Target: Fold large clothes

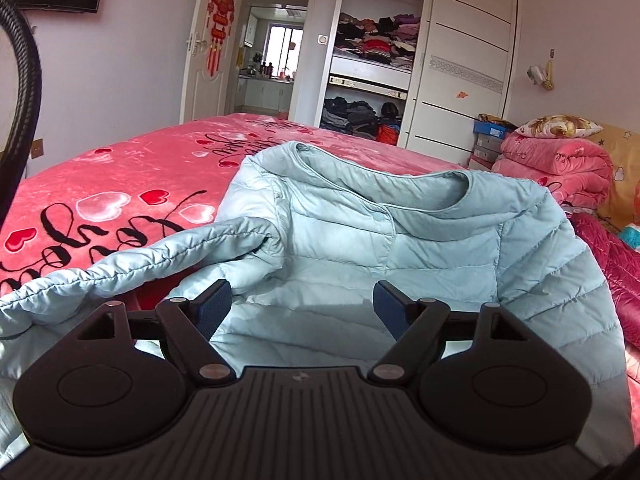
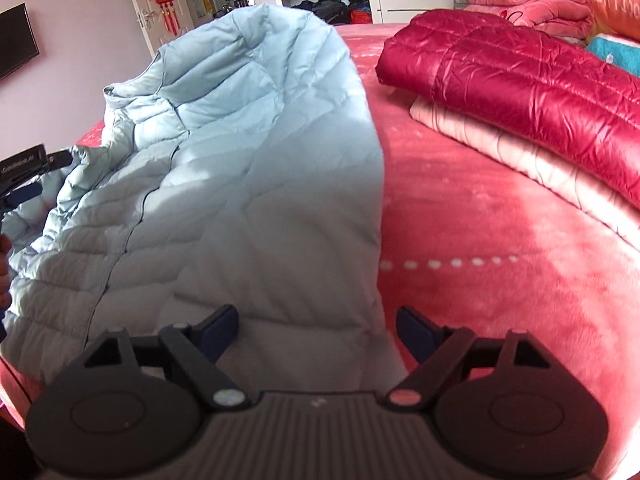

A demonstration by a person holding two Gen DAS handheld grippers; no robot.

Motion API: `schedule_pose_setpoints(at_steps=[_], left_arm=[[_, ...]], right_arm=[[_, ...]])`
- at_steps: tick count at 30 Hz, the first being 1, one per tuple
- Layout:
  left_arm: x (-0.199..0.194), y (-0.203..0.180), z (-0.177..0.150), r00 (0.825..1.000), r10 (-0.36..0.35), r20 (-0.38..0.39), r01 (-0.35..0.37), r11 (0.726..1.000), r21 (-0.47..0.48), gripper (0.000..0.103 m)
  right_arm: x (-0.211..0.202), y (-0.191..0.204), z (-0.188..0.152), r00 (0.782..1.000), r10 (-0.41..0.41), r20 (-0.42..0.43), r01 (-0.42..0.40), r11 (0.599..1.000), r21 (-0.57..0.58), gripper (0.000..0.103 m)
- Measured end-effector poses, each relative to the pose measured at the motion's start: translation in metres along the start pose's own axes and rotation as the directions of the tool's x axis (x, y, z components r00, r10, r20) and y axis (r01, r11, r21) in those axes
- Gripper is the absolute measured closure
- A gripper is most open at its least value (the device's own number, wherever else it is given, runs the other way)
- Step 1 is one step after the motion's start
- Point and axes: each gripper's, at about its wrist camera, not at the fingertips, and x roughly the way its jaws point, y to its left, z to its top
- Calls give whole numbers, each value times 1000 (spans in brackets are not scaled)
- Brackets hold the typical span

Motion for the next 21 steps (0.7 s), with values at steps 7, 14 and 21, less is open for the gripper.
schedule_pose_setpoints(at_steps=[7, 14, 21], left_arm=[[2, -10, -3, 998, -66, -12, 66, 998, 23, 5], [3, -10, 1, 995, -96, -22, 96, 995, 0, 4], [16, -4, 4, 995, -81, -52, 77, 995, -60, 3]], right_arm=[[-4, 23, -11, 1000, -2, -5, 1, 998, -57, 48], [0, 41, 5, 995, -79, 66, 88, 983, -162, 97], [3, 49, 62, 953, -176, 245, 234, 944, -234, 98]])
